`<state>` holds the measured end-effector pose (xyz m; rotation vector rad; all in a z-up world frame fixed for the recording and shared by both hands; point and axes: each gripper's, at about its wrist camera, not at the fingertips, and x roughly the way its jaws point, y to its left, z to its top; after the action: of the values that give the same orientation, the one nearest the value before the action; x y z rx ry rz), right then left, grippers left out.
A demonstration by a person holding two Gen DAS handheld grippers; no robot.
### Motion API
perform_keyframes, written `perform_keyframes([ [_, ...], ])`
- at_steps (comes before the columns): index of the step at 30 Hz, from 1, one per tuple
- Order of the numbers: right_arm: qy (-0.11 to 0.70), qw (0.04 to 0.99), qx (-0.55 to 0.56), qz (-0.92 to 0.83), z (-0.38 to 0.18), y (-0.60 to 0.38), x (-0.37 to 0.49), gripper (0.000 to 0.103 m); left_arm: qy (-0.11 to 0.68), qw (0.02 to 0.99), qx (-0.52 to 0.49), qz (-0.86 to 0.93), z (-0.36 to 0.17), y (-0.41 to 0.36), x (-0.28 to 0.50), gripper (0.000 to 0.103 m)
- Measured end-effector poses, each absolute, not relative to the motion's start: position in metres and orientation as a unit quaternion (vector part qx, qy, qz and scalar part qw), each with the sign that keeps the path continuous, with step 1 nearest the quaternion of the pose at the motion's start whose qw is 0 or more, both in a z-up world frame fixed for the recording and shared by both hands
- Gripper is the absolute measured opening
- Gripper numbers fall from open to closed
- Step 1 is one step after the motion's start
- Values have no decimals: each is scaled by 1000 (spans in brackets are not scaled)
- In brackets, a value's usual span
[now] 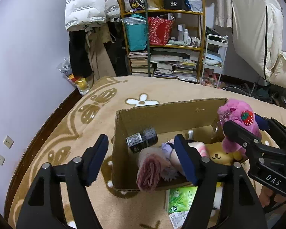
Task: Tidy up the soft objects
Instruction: 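Open the left tool to drop the black pack while the right tool releases the bear into the box, then lower the left tool to the green tissue pack while the right tool approaches the white pom-pom toy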
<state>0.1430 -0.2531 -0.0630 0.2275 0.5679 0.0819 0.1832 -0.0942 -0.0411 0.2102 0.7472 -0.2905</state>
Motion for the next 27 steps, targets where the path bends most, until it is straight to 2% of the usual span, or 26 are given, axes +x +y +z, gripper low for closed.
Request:
perform_keyframes([
  [6, 281, 952, 110, 46, -63, -251, 142, 79, 368, 915, 103, -131, -42, -89, 182, 73],
  [8, 282, 951, 116, 48, -62, -250, 142, 80, 371, 914, 101, -128, -41, -87, 180, 76],
  [10, 286, 950, 116, 49, -62, -249, 141, 89, 371, 915, 97, -122, -41, -84, 178, 83],
  [14, 285, 951, 113, 51, -60, -246, 136, 92, 372, 915, 98, -119, -40, -78, 173, 83],
  [17, 285, 951, 107, 49, -56, -246, 132, 102, 373, 916, 97, -113, -37, -74, 169, 83],
  [19, 283, 952, 103, 49, -52, -246, 128, 102, 374, 916, 93, -111, -34, -69, 167, 84],
  [22, 285, 952, 97, 49, -48, -246, 123, 103, 371, 919, 79, -106, -28, -60, 160, 94],
  [27, 290, 951, 98, 47, -40, -248, 113, 103, 369, 921, 65, -105, -17, -48, 146, 96],
])
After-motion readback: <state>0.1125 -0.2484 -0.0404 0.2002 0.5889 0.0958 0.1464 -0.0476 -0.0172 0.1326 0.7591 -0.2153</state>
